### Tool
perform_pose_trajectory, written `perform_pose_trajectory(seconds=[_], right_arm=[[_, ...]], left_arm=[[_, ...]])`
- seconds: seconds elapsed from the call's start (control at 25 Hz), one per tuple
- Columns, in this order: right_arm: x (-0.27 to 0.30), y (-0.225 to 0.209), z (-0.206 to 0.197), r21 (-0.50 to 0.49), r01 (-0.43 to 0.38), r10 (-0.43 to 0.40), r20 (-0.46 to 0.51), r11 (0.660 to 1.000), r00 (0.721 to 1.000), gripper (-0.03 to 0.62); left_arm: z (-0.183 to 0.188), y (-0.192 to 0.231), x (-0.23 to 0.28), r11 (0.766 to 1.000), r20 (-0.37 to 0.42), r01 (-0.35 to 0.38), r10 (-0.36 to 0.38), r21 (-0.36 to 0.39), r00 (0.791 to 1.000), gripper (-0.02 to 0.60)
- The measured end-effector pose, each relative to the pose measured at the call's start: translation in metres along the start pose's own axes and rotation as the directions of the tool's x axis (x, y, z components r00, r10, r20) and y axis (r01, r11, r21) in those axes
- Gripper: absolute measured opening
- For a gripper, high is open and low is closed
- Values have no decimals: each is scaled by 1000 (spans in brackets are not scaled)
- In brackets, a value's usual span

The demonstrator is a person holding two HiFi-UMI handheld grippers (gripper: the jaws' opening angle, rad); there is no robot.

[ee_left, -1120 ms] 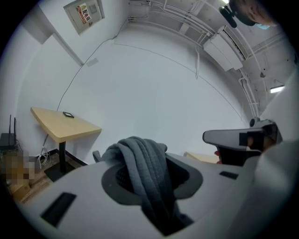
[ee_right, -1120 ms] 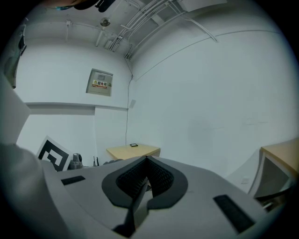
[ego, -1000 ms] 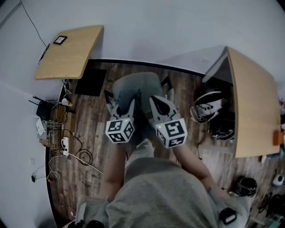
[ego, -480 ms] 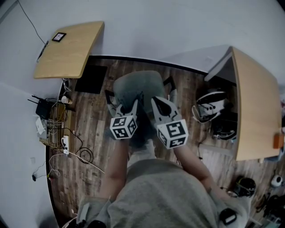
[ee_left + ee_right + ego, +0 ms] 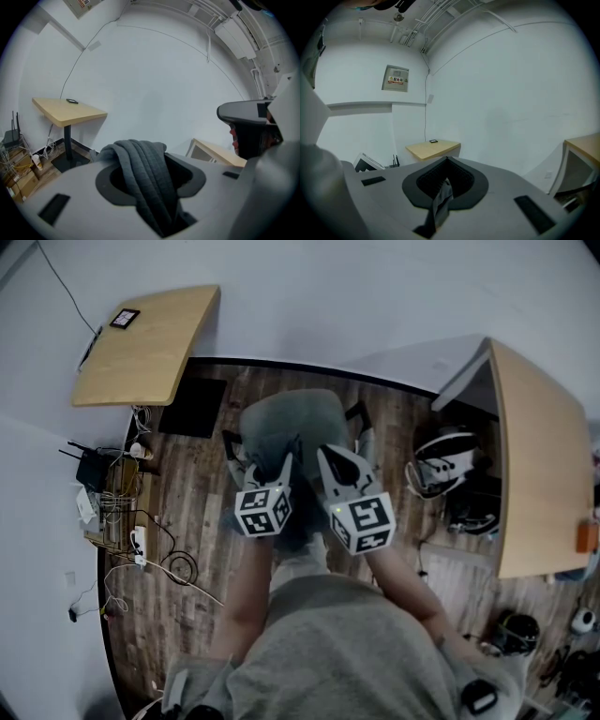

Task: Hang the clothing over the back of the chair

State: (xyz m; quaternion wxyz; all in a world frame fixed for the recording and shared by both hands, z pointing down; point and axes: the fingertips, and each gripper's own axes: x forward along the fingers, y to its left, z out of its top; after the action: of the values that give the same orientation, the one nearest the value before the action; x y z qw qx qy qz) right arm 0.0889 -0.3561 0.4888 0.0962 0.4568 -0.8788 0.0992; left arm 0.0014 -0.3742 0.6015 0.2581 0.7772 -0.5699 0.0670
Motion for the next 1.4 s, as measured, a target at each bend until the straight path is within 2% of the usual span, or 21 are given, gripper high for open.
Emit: perform_pose_trajectory(seconds=[0.32, 0.44, 0.76, 1.0, 1.4], right_arm=[[-10, 8, 4, -16, -13, 13, 24, 1000, 1000, -2], [-16, 11, 2, -6, 0, 0, 21, 1000, 1000, -2], [-29, 17, 4, -9, 2, -1, 30, 1000, 1000, -2], [-49, 26, 6, -19, -7, 8, 54, 1000, 999, -2], [-91, 42, -1, -12, 18, -17, 67, 1000, 998, -2]], left_arm=[[-21, 4, -16, 999, -52, -29, 27, -31, 998, 239], [-33, 3, -23, 999, -77, -29, 26, -40, 997, 249], [-35, 2, -39, 998, -75, -54, 51, -37, 996, 249], [-40, -9, -59, 998, -53, -54, 52, -28, 997, 249], [-26, -31, -97, 999, 23, -32, 32, -2, 999, 249]])
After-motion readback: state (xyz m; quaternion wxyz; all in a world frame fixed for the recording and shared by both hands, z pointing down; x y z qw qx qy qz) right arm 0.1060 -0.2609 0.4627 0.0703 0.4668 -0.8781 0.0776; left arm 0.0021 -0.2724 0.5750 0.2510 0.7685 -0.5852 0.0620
